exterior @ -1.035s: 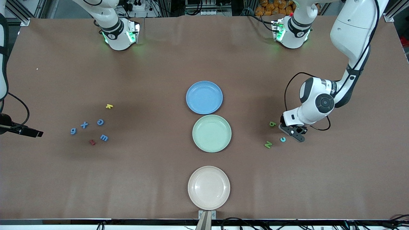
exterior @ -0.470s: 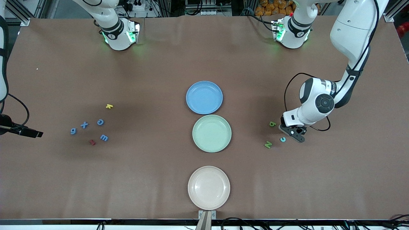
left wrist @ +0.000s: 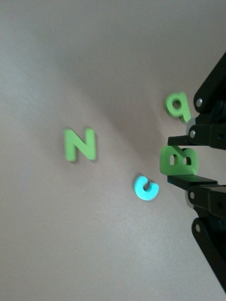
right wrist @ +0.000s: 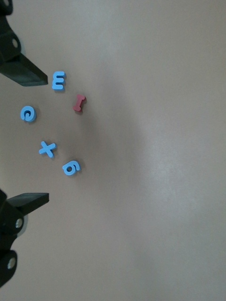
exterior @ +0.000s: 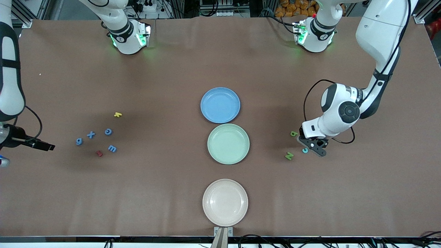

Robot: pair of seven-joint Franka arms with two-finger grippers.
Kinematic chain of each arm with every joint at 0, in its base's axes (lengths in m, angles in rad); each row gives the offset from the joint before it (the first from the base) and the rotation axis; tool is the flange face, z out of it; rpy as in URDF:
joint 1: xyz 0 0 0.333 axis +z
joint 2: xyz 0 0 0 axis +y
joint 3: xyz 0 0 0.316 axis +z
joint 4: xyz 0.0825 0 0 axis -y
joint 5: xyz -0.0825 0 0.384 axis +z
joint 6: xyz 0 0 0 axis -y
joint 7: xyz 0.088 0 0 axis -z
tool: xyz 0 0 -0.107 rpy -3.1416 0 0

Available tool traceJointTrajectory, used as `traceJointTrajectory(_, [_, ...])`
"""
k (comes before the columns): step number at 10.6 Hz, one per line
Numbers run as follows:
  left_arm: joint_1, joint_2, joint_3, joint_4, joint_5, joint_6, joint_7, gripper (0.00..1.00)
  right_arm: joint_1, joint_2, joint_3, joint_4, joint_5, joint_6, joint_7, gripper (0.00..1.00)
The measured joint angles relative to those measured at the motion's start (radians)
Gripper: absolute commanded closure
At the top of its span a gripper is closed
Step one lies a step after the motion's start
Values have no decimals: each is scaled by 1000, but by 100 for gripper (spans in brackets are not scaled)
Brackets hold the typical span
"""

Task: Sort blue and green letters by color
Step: 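Drop the B on the green plate while the right gripper reaches blue letters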

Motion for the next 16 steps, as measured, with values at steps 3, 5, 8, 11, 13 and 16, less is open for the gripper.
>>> traceJointTrajectory(3, [-8,-15,-90,106,-2,-126,-120,100,1,-26,1,-124,0,98,41,0])
traceJointTrajectory(5, [-40,-5,-124,135,-3,-131,-215,100,2,-54,3,-227,0,198,105,0])
traceJointTrajectory(8, [-152,40,-131,218,-5,-131,-392,100,20,-85,7,-404,0,381,179,0])
traceJointTrajectory(11, [-274,129,-131,314,-5,-131,-585,100,19,-107,6,-501,0,432,217,0])
traceJointTrajectory(13, [-337,202,-127,379,-5,-129,-689,100,22,-109,8,-553,0,499,249,0])
traceJointTrajectory(16, [-403,265,-94,434,-5,-90,-760,0,30,-107,8,-621,0,598,261,0])
